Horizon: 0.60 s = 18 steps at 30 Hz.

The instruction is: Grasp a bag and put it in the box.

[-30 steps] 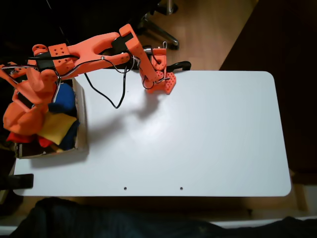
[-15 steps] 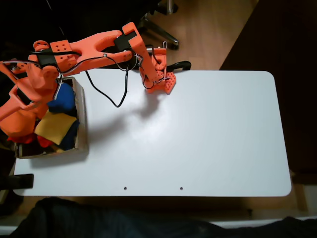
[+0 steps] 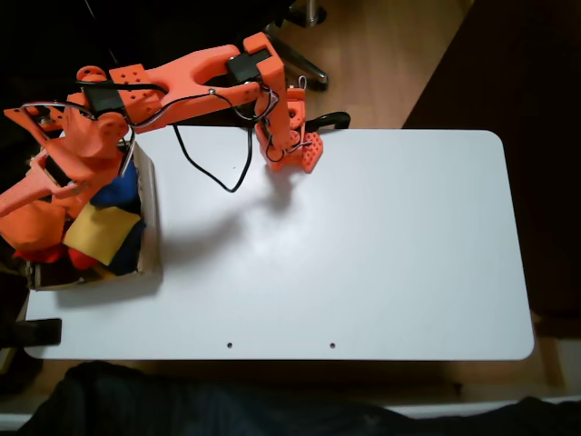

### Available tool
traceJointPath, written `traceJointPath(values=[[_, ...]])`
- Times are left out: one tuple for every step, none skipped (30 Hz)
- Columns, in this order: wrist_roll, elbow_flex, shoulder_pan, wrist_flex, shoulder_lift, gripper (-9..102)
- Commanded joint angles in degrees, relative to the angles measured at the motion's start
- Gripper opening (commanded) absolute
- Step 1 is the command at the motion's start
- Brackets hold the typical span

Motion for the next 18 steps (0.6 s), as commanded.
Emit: traceJointPath(values=[[2.29, 2.11, -1.58, -0.44, 6.33, 97], [2.99, 3.25, -2.11, -0.62, 7.65, 97], [3.52, 4.39, -2.55, -0.79, 9.14, 97], [3.96, 5.54, -2.99, -0.79, 10.63, 97], [4.39, 6.59, -3.43, -0.79, 12.13, 97], [4.75, 7.47, -3.87, -0.79, 13.71, 97], [5.19, 8.26, -4.22, -0.79, 15.21, 97], [5.63, 9.14, -4.57, -0.79, 16.7, 97], [6.15, 9.84, -4.92, -0.79, 18.11, 97], [6.77, 10.46, -5.36, -0.79, 19.51, 97], [7.47, 11.16, -5.71, -0.97, 20.92, 97], [8.26, 11.87, -6.15, -1.32, 22.24, 97], [8.96, 12.66, -6.68, -1.49, 23.55, 96], [9.4, 13.45, -7.21, -1.49, 24.87, 96], [9.49, 14.24, -7.91, -1.49, 26.19, 96], [9.58, 15.21, -8.7, -1.58, 27.51, 96], [9.58, 16.0, -9.49, -1.67, 28.83, 96], [9.67, 16.88, -10.28, -2.02, 30.15, 96]])
